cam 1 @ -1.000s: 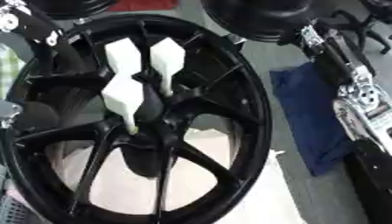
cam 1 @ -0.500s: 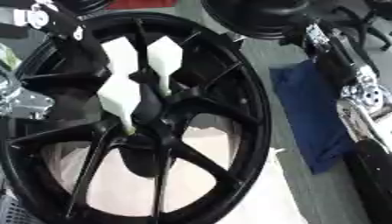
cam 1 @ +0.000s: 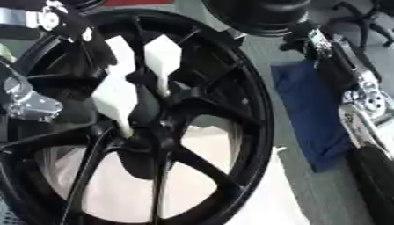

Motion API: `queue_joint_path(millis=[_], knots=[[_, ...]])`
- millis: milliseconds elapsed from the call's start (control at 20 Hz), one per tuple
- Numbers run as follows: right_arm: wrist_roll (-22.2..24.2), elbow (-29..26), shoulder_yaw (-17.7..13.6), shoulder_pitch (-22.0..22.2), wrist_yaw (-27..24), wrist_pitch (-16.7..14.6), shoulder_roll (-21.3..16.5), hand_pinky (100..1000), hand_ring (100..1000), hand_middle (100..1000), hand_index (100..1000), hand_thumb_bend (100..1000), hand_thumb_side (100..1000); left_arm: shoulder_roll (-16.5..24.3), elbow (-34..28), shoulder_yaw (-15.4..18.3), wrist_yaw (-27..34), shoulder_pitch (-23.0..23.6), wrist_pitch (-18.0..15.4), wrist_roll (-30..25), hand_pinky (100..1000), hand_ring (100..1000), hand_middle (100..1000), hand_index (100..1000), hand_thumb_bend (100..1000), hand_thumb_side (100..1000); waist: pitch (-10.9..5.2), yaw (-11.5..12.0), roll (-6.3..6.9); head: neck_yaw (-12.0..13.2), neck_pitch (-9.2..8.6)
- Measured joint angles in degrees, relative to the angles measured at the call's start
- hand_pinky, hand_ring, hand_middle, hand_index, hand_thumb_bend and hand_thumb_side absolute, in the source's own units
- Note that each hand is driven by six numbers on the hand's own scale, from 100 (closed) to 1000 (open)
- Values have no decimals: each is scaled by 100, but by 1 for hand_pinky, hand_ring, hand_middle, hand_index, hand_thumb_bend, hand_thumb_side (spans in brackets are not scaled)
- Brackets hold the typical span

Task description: Pull the pin out of the wheel hub.

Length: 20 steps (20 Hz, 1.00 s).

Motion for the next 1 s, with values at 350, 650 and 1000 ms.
queue_joint_path(millis=[350,650,1000], knots=[[15,15,1,-28,0,2,28,957,687,628,736,100,671,-39,91,-1,15,1,1,38,757,675,722,845,477,605,37,-25,8,23,-19],[23,16,1,-66,0,9,60,957,686,628,736,100,673,-116,127,-6,16,3,29,19,752,659,708,837,471,594,71,-63,8,45,-19],[23,17,1,-75,-1,9,101,957,686,629,735,100,677,-185,167,-51,21,44,78,-10,748,641,717,834,471,591,103,-100,7,76,-19]])
